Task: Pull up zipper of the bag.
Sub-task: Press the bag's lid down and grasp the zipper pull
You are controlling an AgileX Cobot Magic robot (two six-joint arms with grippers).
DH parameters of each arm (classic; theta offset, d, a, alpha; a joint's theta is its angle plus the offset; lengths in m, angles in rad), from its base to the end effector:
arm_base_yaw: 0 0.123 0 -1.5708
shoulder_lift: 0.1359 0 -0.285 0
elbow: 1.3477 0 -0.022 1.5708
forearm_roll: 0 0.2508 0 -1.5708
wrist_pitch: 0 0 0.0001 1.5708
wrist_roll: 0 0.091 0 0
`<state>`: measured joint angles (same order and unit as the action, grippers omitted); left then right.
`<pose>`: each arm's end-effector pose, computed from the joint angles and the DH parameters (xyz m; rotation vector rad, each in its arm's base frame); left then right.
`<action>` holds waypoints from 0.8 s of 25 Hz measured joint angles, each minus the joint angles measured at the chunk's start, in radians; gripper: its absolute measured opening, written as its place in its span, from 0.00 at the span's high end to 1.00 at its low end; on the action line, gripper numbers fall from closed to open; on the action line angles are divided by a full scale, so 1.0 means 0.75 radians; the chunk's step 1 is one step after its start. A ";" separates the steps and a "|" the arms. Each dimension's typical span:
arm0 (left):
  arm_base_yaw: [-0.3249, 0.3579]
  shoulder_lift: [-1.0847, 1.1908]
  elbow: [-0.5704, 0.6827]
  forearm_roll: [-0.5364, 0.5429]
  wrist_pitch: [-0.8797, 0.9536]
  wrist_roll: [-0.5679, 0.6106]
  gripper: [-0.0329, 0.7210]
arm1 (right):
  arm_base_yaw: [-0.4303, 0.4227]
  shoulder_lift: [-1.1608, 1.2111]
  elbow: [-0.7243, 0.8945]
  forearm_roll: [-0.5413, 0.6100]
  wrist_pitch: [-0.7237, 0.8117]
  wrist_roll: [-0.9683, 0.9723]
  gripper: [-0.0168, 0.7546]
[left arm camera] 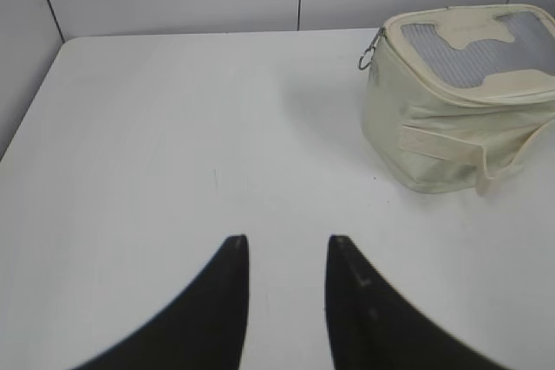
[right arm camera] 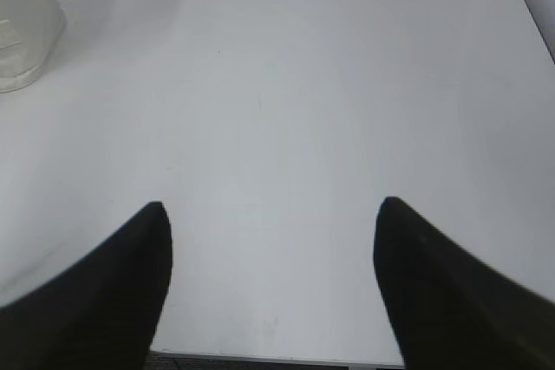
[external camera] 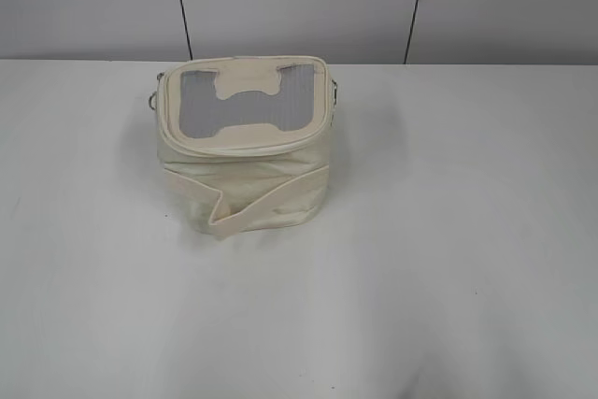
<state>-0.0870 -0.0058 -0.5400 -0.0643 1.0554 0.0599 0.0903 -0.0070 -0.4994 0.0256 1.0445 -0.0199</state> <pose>-0.0109 -0.0042 0.2888 0.1507 1.9871 -0.0937 -0.0054 0.0015 0.2784 -0.1124 2.0191 0.0751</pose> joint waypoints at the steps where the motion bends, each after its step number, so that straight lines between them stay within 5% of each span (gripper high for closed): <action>1: 0.000 0.000 0.000 0.000 0.000 0.000 0.64 | 0.000 0.000 0.000 0.000 0.000 0.000 0.24; 20: 0.000 0.000 0.000 0.000 0.000 0.000 0.64 | 0.000 0.000 0.000 0.000 0.000 0.000 0.24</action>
<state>-0.0870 -0.0058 -0.5400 -0.0643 1.0554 0.0599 0.0903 -0.0070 -0.4994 0.0256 1.0445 -0.0199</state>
